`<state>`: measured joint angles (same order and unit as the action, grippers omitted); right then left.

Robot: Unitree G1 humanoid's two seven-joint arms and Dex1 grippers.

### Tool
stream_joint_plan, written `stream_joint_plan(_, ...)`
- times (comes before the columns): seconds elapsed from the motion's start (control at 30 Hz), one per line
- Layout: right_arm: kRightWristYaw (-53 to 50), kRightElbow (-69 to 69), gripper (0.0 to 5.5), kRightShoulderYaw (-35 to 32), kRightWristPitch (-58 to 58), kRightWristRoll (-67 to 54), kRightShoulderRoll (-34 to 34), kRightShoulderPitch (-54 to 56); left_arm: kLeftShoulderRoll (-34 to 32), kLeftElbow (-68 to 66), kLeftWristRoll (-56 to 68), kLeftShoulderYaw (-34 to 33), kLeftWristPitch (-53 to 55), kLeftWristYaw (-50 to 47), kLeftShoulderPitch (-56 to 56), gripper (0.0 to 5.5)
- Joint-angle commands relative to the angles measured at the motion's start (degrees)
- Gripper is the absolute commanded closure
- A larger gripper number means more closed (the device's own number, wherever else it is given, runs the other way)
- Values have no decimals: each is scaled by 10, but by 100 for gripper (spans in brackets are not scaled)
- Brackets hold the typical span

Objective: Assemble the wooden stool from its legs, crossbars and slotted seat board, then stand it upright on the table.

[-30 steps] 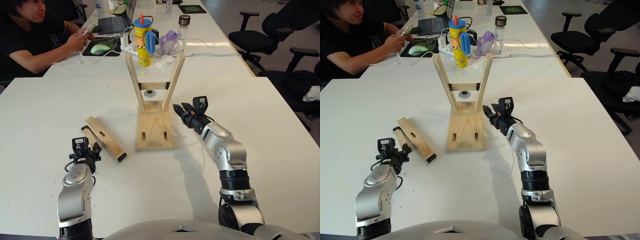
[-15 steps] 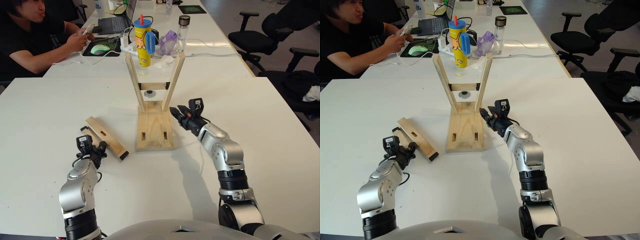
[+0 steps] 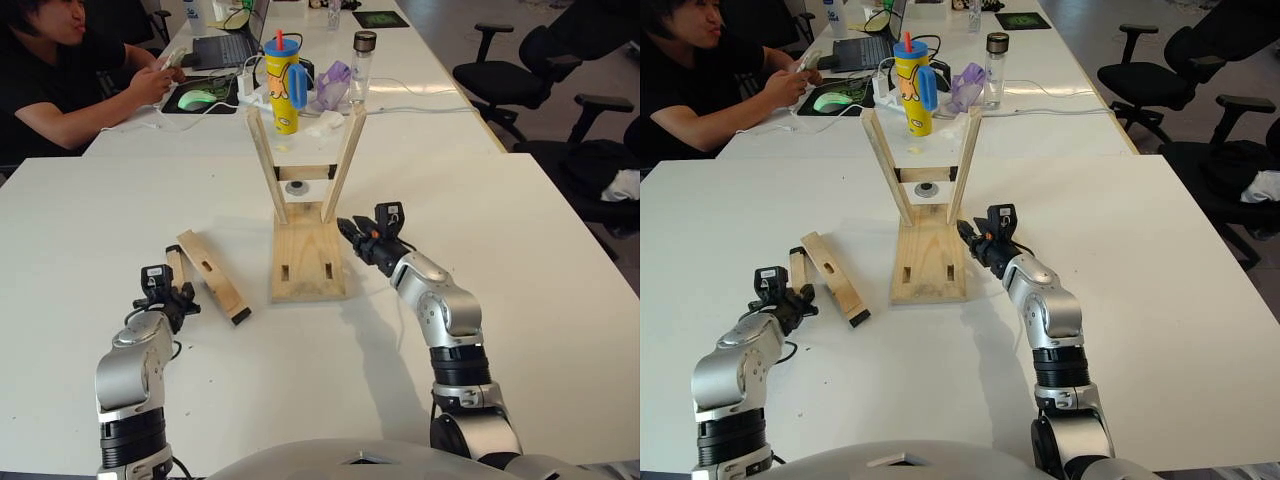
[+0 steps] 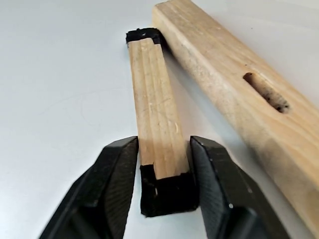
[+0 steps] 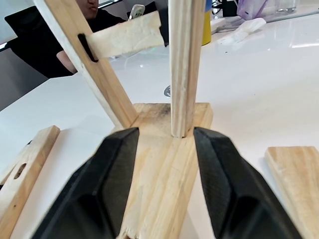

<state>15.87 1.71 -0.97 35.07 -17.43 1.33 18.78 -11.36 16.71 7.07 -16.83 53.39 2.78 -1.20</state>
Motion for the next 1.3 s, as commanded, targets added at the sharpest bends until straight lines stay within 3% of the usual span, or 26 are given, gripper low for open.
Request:
stream_joint_plan(0.03, -4, 12, 346, 6, -7, 5, 5, 0, -8, -47, -6, 1, 35, -2, -29, 417)
stream_joint_plan(0.37, 37, 37, 346, -12, 14, -44, 25, -17, -48, -63, -41, -6, -187, -14, 28, 417)
stream_joint_plan(0.53, 81, 104, 346, -50, 98, -167, 27, -32, -67, -11, -47, 24, -316, 25, 42, 417)
stream_joint_plan(0.7, 61, 160, 346, -98, 176, -319, 6, -6, -91, 93, -67, 71, -422, 71, 45, 417)
stream_joint_plan(0.97, -19, 152, 346, -170, 205, -518, 9, 97, -85, 141, -82, 146, -431, 94, 177, 417)
stream_joint_plan(1.3, -80, 68, 346, -191, 166, -607, 17, 184, -43, 117, -95, 242, -471, 115, 174, 417)
